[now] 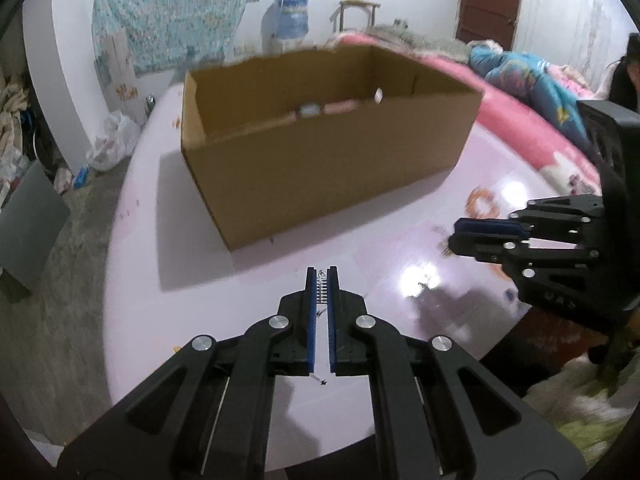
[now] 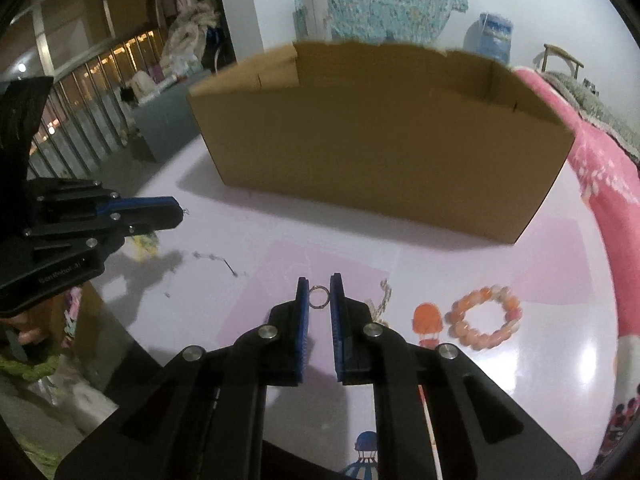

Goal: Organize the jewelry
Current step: 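Carry the silver charm and gold ring into the box with both tools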

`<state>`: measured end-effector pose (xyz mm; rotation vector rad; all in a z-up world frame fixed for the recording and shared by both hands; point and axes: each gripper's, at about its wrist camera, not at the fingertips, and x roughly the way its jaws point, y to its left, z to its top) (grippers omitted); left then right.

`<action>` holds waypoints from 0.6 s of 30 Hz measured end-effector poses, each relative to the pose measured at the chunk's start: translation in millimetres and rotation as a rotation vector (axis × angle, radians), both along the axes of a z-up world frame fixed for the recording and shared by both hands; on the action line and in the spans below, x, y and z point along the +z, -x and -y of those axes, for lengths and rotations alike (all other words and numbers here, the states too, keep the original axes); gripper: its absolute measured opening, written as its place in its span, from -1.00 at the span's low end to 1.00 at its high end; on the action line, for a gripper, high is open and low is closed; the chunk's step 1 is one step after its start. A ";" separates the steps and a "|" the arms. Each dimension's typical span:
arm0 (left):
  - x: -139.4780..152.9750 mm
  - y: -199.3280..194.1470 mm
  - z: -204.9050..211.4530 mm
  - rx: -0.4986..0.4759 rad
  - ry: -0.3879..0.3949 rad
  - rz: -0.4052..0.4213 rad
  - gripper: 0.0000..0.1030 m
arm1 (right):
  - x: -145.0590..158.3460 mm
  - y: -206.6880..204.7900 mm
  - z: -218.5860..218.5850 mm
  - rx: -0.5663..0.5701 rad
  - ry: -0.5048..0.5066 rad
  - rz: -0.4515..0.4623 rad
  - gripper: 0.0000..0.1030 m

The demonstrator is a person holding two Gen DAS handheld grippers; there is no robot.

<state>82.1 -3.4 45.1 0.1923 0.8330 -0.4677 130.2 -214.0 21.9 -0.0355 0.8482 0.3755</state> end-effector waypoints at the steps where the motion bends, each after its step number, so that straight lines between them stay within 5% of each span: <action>1: 12.4 2.7 0.6 -0.010 0.018 0.023 -0.92 | 9.6 0.6 3.0 0.006 -0.016 0.020 -0.79; 10: 94.4 -31.9 18.1 -0.136 0.042 0.212 -0.92 | 91.7 -51.5 42.5 0.053 -0.197 0.144 -0.79; 14: 95.0 -101.5 35.5 -0.171 0.077 0.062 -0.92 | 98.7 -104.9 45.8 0.059 -0.190 0.065 -0.79; 18: 73.0 -166.1 57.6 -0.181 0.070 -0.119 -0.92 | 72.0 -164.6 37.9 0.057 -0.123 -0.122 -0.79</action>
